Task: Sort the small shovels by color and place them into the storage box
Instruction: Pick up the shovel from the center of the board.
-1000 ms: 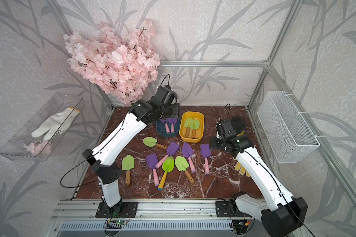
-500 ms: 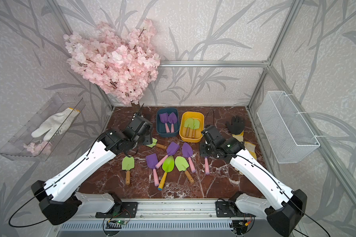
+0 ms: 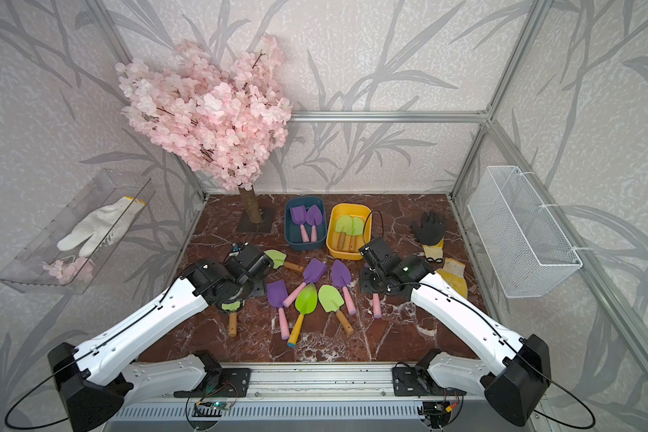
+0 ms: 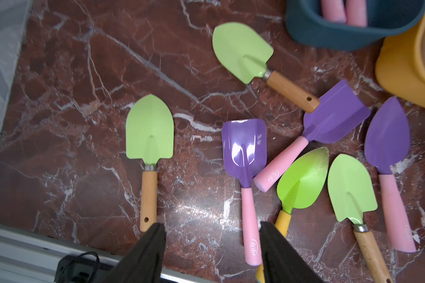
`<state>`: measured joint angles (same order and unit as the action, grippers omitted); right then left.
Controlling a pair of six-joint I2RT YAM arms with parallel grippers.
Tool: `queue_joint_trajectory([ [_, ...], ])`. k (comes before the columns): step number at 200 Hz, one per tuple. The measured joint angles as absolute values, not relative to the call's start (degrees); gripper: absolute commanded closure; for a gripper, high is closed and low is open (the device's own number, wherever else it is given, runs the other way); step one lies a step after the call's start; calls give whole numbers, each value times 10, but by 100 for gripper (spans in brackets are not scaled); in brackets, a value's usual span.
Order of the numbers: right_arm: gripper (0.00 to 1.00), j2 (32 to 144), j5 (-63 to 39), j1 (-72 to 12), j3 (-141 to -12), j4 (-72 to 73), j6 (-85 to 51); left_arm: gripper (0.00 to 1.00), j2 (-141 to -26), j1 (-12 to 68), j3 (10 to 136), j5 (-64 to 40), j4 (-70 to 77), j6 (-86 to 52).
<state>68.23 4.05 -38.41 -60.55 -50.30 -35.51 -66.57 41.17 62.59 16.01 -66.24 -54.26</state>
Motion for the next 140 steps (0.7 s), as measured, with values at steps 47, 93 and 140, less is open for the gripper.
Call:
queue_joint_trajectory([
  [47,48,682,41,-384,-589,-500,-356,31,-662,454,519,88,-620,-621],
  [93,48,682,40,-376,-584,-495,-355,30,-711,504,504,55,-562,-679],
  [140,48,674,40,-360,-574,-494,-350,30,-787,522,504,40,-526,-703],
])
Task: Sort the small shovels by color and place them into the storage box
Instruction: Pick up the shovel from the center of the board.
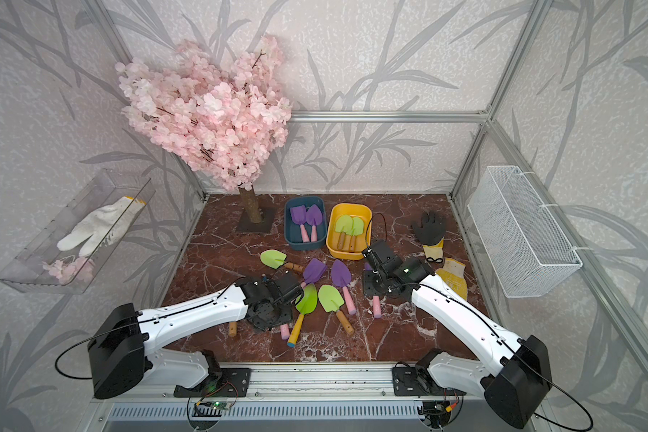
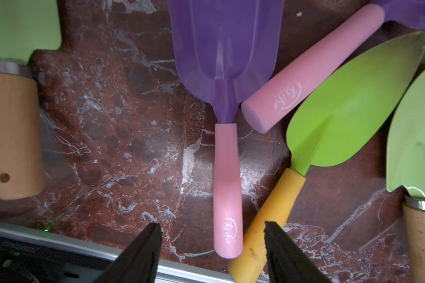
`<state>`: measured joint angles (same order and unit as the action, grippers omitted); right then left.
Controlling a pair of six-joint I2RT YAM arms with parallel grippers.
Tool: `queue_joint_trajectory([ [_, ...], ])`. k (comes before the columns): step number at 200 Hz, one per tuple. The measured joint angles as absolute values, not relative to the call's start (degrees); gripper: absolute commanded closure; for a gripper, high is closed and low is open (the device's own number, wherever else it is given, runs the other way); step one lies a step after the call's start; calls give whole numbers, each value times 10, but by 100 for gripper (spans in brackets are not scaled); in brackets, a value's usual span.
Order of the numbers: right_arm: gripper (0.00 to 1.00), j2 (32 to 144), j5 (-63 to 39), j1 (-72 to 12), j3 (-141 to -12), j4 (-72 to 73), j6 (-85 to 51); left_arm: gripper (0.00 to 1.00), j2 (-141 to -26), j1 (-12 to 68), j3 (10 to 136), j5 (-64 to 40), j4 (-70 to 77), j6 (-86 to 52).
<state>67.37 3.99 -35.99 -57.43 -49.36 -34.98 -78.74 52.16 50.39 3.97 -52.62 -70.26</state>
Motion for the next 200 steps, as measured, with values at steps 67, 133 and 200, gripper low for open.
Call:
queue_joint_trajectory([
  [67,48,658,34,-330,-557,-494,-339,30,-839,522,504,37,-514,-707],
  [133,48,655,25,-318,-552,-494,-330,35,-876,522,504,19,-486,-705],
  [200,48,655,24,-312,-550,-494,-328,49,-890,522,504,11,-476,-704],
])
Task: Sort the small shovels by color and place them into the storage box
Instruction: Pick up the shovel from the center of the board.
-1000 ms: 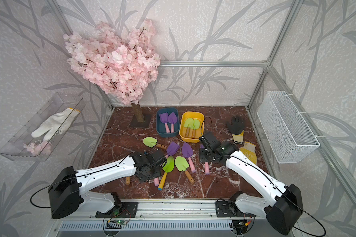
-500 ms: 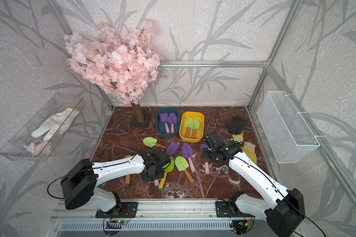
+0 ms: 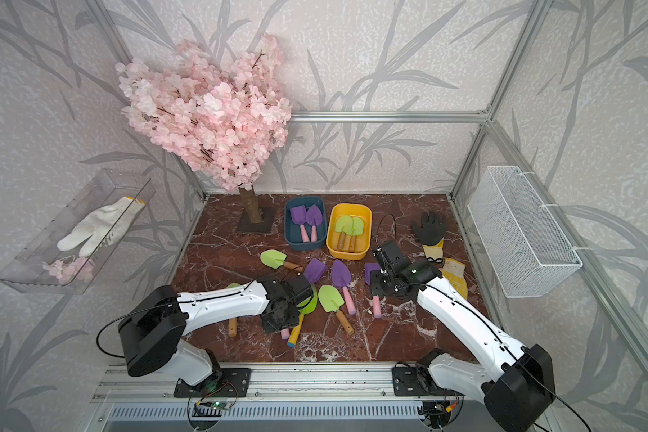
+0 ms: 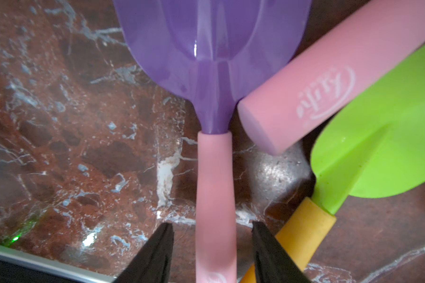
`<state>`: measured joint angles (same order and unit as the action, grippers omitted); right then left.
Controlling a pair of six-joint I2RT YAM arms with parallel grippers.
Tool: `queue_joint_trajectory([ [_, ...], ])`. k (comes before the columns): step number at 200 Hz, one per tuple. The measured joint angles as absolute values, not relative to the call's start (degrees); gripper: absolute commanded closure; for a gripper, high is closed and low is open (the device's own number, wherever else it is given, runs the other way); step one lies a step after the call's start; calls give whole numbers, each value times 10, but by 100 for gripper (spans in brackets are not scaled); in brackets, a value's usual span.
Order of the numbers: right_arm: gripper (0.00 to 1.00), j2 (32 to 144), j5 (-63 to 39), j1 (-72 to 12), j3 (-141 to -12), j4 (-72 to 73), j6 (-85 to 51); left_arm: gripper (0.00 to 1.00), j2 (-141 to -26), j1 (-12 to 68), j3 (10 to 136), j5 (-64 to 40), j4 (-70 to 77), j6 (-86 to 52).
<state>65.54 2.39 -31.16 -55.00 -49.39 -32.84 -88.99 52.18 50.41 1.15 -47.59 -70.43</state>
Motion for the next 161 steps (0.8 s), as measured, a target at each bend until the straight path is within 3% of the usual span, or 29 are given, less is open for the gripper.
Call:
queue_joint_trajectory([
  [161,48,655,23,-308,-550,-494,-327,66,-890,522,504,4,-466,-706],
])
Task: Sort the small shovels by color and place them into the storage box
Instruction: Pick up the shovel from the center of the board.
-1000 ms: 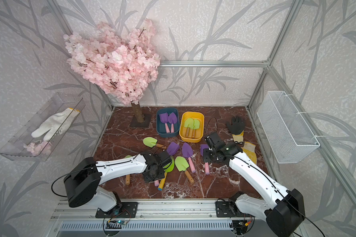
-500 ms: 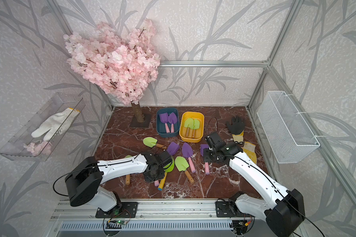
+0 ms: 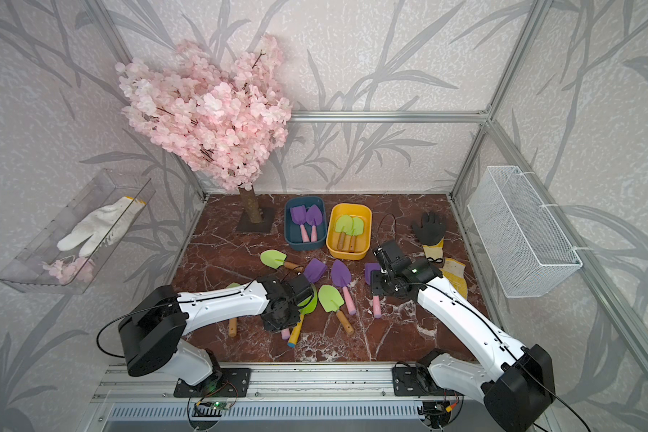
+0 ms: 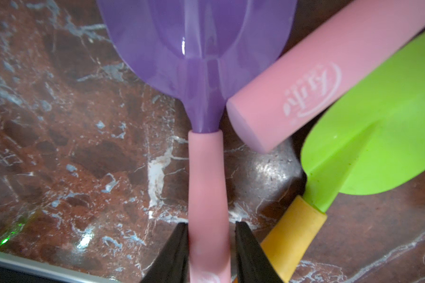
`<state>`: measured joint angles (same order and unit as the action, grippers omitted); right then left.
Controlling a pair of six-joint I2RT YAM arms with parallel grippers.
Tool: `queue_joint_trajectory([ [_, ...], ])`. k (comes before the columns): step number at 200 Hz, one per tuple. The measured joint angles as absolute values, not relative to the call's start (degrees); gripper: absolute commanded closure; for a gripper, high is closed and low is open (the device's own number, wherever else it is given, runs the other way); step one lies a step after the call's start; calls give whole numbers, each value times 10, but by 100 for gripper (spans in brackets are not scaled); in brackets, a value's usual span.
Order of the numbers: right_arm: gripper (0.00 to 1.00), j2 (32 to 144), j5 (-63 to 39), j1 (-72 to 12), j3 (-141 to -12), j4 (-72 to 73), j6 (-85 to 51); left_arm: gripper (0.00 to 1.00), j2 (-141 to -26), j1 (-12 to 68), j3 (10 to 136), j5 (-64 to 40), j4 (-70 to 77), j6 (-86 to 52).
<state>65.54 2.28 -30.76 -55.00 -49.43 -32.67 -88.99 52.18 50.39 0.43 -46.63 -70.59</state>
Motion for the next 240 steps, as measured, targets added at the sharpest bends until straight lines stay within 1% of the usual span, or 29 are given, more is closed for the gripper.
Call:
queue_joint_trajectory([
  [105,48,655,22,-307,-550,-494,-327,76,-889,519,500,6,-470,-707],
  [240,48,655,20,-307,-550,-495,-327,77,-889,479,501,34,-510,-694],
])
